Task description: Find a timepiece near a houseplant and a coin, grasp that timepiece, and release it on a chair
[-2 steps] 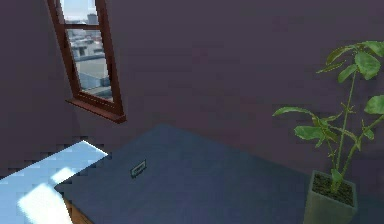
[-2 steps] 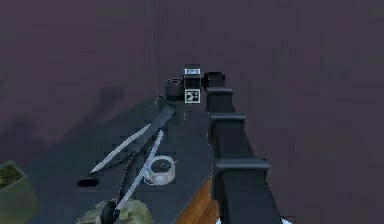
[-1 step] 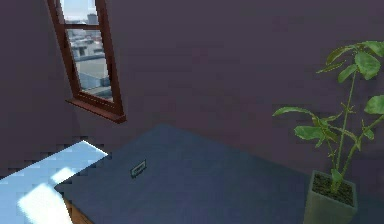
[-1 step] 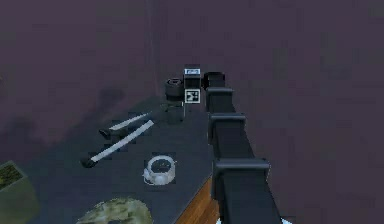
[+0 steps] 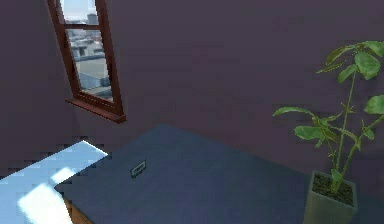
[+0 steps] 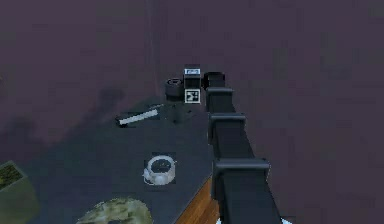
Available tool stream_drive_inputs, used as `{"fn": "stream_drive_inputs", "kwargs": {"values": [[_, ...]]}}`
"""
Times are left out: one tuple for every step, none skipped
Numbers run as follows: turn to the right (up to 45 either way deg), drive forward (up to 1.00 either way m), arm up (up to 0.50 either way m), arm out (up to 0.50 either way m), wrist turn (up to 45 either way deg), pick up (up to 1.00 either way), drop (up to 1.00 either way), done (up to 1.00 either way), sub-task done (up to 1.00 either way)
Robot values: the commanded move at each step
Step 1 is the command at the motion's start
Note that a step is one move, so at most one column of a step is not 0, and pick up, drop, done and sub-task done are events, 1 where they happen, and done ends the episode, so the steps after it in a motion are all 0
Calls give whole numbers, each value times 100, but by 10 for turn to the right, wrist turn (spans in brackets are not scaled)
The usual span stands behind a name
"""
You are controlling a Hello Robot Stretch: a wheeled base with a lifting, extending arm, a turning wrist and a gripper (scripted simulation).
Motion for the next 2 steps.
{"fn": "stream_drive_inputs", "kwargs": {"values": [[0,0,0,0,30,0,0,0,0],[0,0,-30,0,0,0,0,0,0]]}}
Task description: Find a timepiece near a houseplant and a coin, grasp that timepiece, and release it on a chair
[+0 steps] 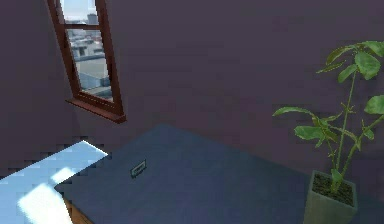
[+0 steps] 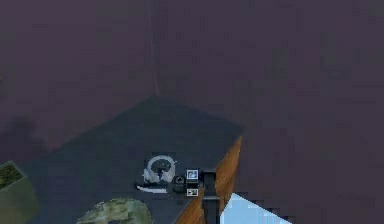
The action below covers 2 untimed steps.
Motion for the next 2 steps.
{"fn": "stream_drive_inputs", "kwargs": {"values": [[0,0,0,0,0,100,0,0,0],[0,0,10,0,0,0,0,0,0]]}}
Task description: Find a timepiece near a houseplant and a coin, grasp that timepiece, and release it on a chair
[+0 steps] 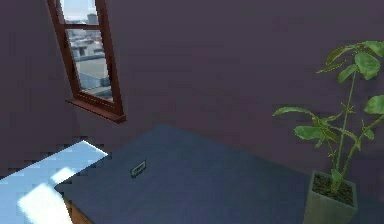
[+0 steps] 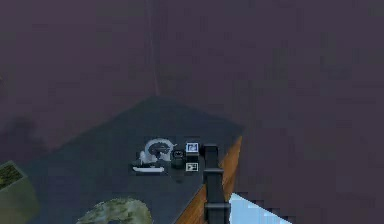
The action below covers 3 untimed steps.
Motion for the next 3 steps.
{"fn": "stream_drive_inputs", "kwargs": {"values": [[0,0,22,0,0,0,0,0,0],[0,0,0,0,-450,0,0,0,0],[0,0,0,0,-420,0,0,0,0]]}}
